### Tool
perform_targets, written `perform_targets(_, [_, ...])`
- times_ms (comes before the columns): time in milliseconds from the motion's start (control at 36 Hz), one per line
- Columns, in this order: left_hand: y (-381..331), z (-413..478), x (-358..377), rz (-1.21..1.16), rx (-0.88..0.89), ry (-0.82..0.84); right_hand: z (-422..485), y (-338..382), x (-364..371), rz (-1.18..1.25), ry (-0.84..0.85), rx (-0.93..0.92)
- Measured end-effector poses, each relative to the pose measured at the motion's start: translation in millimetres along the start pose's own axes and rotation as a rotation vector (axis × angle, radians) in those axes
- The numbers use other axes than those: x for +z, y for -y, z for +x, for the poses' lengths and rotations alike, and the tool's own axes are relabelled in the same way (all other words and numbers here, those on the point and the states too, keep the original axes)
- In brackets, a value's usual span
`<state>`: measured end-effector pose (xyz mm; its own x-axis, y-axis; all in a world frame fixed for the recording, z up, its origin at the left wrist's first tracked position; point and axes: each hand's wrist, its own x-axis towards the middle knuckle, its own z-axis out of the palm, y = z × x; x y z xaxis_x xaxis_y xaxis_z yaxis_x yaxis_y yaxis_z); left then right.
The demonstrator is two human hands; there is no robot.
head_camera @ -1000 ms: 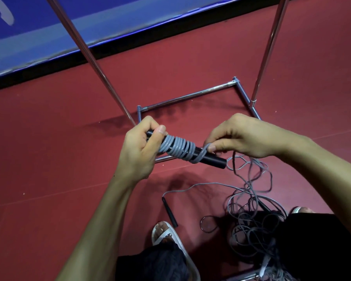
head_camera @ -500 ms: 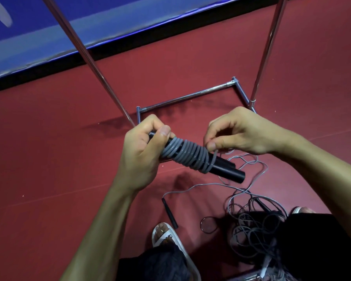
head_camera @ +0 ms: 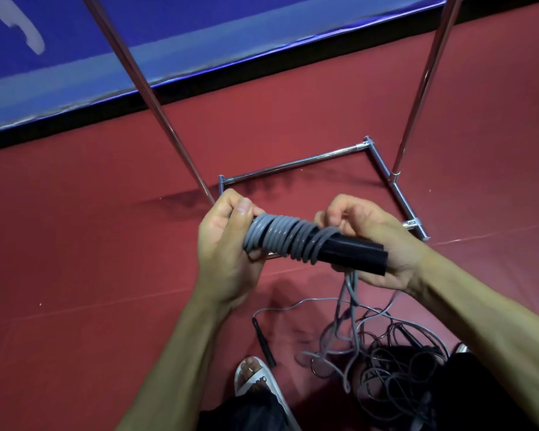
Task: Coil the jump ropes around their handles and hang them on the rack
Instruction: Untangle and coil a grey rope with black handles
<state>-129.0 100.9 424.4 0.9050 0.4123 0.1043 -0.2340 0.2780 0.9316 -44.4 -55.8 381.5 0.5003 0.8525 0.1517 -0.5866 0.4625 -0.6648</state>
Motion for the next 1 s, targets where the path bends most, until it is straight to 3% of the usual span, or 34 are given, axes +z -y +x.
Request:
perform_targets(111, [0.0, 2.9, 0.1, -0.072, 0.030, -0.070, 1.3, -10.4, -0.5, -0.014, -0.123, 0.050])
perform_targets(306, [14.8, 16.7, -3.9, -0.103, 0.026, -0.315, 13.2, -32.8, 13.6, -0.369, -0.418, -0.065])
perform_targets(444, [22.4, 28.4, -8.3, -0.021, 0.078, -0.490, 10.8, -32.7, 15.7, -0.696, -0.466, 0.039])
perform_targets(556, [27.4, 31.9, -19.9, 0.282, 0.188, -0.539, 9.4, -30.4, 18.0, -0.869, -0.446, 0.193])
perform_targets(694, [30.8, 23.8, -26.8, 0.690, 0.366, -0.444, 12.7, -25.7, 21.1, -0.697, -0.639, 0.213])
perform_targets(806, [33.1, 22.9, -27.1, 0.799, 0.423, -0.395, 11.2, -26.6, 26.5, -0.632, -0.702, 0.264])
perform_targets(917, [31.1, 22.6, -33.6, 0.892, 0.497, -0.409, 10.7, -12.5, 29.5, -0.382, -0.732, 0.294])
perform_targets(1000, [31.3, 19.8, -33.4, 0.952, 0.535, -0.372, 7.8, -12.4, 28.9, -0.455, -0.722, 0.331])
